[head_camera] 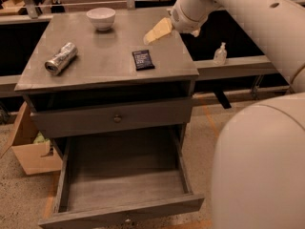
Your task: Place rxbar blueberry into middle drawer
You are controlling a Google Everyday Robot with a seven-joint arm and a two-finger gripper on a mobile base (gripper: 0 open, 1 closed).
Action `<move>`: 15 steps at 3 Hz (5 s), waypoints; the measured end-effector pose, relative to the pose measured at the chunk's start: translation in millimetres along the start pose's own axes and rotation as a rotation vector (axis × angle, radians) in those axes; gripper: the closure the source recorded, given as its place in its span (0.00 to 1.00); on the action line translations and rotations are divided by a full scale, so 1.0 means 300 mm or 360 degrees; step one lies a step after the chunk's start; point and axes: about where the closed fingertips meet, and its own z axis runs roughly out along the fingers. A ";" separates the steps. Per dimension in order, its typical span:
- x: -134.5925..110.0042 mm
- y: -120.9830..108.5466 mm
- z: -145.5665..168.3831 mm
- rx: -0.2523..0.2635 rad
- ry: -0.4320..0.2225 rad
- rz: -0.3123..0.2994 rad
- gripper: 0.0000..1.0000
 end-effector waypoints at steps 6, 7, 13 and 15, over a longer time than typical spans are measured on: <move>-0.049 0.169 0.467 0.0184 0.0318 0.0088 0.41; -0.062 0.170 0.450 0.0184 0.0318 0.0088 0.64; -0.007 0.315 -0.058 -0.0417 -0.0169 -0.0282 1.00; 0.085 0.463 -0.087 -0.0636 -0.0305 -0.0317 1.00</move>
Offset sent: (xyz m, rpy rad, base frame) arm 0.0611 0.0636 -0.0663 -0.1375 0.0887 -0.1446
